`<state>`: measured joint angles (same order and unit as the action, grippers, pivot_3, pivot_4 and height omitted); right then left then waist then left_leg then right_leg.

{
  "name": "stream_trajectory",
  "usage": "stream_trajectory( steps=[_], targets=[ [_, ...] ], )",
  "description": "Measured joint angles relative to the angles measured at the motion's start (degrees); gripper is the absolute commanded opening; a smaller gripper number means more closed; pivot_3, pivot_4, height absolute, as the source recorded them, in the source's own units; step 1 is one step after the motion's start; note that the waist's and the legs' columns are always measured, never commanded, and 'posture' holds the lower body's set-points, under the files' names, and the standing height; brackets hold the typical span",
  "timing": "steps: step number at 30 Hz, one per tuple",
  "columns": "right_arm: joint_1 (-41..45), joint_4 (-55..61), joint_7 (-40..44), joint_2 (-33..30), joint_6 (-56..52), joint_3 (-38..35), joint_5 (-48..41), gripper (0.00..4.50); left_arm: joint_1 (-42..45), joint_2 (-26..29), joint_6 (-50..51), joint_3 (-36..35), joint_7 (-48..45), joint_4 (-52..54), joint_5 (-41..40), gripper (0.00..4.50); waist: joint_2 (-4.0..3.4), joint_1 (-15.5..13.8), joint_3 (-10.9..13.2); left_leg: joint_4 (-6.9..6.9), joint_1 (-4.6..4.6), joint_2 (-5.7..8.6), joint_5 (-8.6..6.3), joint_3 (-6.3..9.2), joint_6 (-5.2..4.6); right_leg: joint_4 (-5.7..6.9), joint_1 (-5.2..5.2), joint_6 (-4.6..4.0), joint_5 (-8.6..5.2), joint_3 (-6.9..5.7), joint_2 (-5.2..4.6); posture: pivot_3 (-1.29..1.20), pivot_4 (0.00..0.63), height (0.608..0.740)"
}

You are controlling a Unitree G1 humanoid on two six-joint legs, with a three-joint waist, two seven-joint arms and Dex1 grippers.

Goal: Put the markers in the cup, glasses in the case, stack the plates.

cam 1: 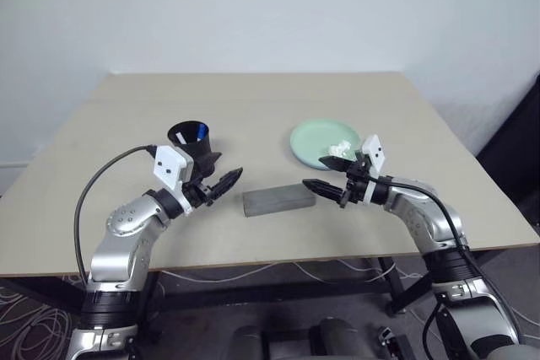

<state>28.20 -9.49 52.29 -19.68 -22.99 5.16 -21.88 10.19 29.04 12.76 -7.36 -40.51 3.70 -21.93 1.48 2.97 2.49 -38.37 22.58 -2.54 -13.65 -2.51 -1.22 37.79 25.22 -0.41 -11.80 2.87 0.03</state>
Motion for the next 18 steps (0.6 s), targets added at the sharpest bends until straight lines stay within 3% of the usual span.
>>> stream_trajectory(
  steps=[8, 18],
  targets=[
    [0.0, -4.8, 1.1, -4.3, 1.6, -2.5, 0.4, 4.50, -2.2, -3.1, -7.4, -0.4, 5.5, -5.9, 5.5, 3.22, -0.04, 0.0, 0.0, 0.04, 0.03, 0.00, 0.00, -0.02, 0.00, -0.02, 0.02, 0.02, 0.01, 0.01, 0.01, 0.00, 0.000, 0.740],
    [-2.3, -3.0, 1.1, -4.8, 0.9, -3.1, 0.6, 4.50, -4.2, -5.4, -8.9, -0.3, 8.4, -6.2, 6.6, 3.22, -0.05, 0.0, 0.0, 0.05, 0.01, 0.00, 0.00, -0.04, 0.00, -0.01, 0.03, 0.02, 0.01, 0.05, 0.01, 0.00, 0.000, 0.740]
  ],
)
